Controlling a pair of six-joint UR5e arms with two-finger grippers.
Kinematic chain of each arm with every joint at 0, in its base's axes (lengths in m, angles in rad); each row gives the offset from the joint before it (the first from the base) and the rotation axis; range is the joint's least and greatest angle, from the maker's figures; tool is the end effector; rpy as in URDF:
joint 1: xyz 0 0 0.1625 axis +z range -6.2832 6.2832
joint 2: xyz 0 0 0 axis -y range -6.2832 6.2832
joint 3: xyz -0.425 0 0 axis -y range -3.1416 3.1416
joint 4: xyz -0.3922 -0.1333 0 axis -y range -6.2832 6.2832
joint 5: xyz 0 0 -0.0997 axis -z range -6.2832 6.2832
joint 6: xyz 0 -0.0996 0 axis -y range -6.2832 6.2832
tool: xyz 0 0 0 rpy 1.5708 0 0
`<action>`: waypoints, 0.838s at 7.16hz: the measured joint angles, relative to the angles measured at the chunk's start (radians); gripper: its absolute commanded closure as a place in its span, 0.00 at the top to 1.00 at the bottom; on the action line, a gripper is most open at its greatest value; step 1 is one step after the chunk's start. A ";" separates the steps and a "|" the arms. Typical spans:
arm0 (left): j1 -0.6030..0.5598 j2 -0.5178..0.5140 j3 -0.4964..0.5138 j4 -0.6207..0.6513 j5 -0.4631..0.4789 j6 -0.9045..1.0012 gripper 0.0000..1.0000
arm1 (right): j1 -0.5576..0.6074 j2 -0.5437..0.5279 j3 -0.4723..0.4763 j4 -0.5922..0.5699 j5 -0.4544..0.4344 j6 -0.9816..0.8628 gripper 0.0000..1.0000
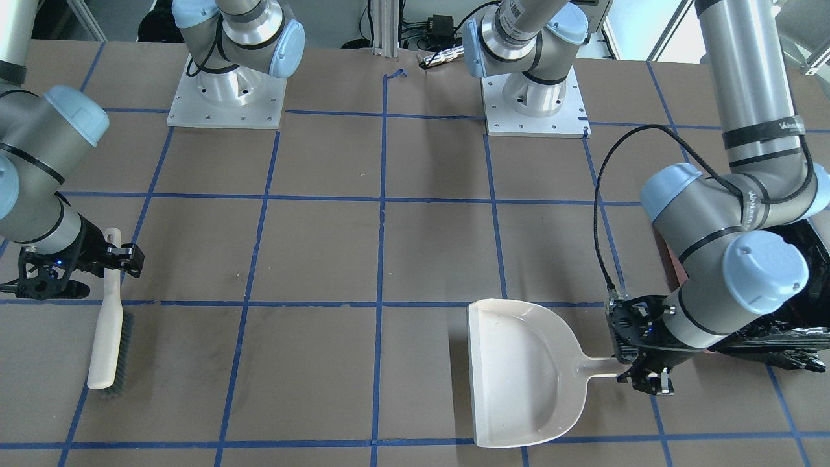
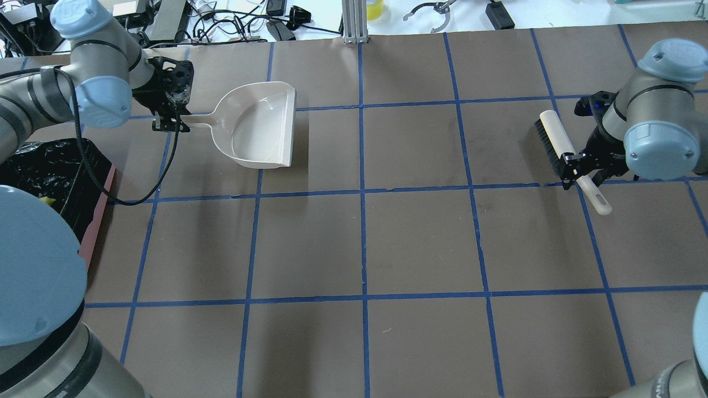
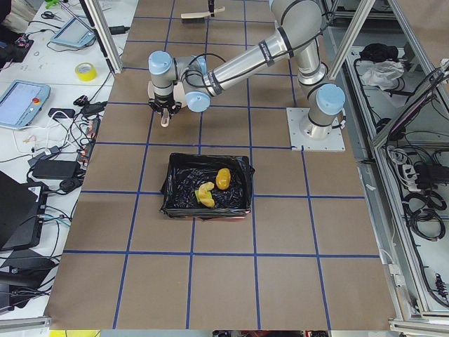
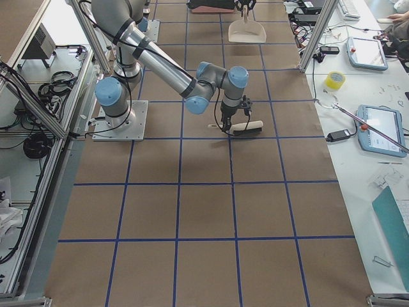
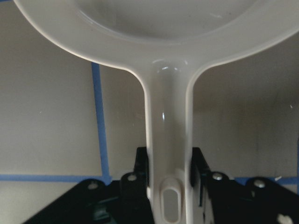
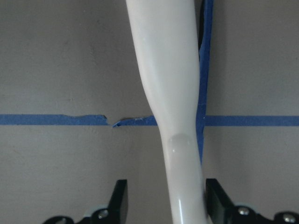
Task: Sweep and dump trash into bin
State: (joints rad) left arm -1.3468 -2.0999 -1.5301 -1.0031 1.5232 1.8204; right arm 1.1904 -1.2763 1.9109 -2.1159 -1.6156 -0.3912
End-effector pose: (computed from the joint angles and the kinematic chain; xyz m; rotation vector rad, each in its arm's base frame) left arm 0.0138 -0.6821 0.2541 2.2192 2.1590 -0.1269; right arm -0.0770 -0.5396 0.2287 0.0200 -3.1298 -0.1562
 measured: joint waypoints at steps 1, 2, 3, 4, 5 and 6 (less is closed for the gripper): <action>-0.014 -0.013 0.004 0.003 0.045 -0.010 0.00 | 0.000 -0.001 0.000 0.005 0.011 0.001 0.73; -0.021 -0.018 0.005 0.004 0.093 -0.010 0.00 | 0.000 -0.004 -0.004 0.006 0.017 -0.001 0.79; -0.025 -0.019 0.006 0.005 0.120 -0.011 0.00 | 0.000 -0.009 -0.022 0.007 0.019 -0.006 0.87; -0.028 -0.018 0.005 0.008 0.132 -0.015 0.00 | 0.001 -0.015 -0.064 0.033 0.020 -0.009 0.90; -0.028 -0.018 0.002 0.014 0.136 -0.019 0.56 | 0.004 -0.032 -0.129 0.109 0.021 -0.008 0.97; -0.029 -0.017 -0.002 0.019 0.135 -0.034 0.70 | 0.010 -0.058 -0.204 0.208 0.031 -0.003 0.99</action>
State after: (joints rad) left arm -1.3763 -2.1167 -1.5321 -0.9843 1.6577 1.7866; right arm 1.2005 -1.3347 1.7073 -1.9076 -1.5851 -0.3942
